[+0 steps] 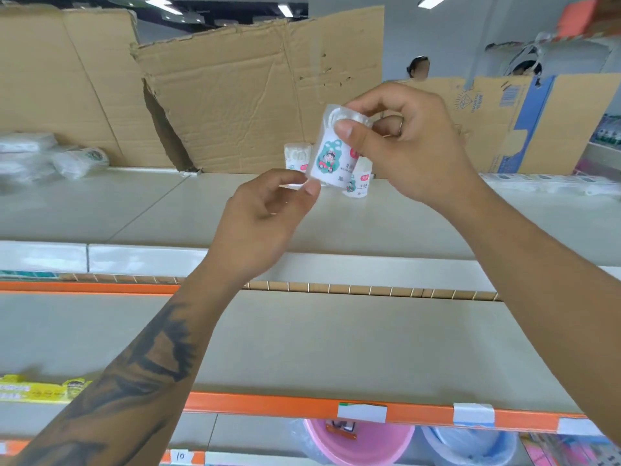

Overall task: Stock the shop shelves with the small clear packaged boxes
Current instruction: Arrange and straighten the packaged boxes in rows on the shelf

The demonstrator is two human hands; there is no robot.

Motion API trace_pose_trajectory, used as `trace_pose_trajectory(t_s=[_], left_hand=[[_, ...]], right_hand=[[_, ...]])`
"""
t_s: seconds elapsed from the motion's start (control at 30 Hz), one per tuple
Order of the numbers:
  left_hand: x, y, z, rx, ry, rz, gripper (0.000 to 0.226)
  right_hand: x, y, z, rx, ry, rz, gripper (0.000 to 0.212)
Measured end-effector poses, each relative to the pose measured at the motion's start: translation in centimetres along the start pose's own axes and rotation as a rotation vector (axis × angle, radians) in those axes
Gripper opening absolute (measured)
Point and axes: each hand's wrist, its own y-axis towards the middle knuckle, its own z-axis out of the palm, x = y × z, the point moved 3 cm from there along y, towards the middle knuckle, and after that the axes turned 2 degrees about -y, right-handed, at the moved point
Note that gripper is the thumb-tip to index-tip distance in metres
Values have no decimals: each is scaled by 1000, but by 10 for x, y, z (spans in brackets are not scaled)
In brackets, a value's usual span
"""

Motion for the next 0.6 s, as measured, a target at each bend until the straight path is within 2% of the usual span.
trace_pose_trajectory(t_s=[0.1,0.17,0.33,0.6], left_hand=[[28,-12,-18,-74,652,169,48],[50,-27,-27,-96,838,232,57],[74,-45,-30,-204,911,355,52],[77,-45,-24,-346,906,445,45]], right_hand=[[-29,20,19,20,-229,-23,22],[-49,29,34,80,-374,-54,27],[-85,32,66,255,-664,-60,37],[-97,35,69,183,-918,-71,37]])
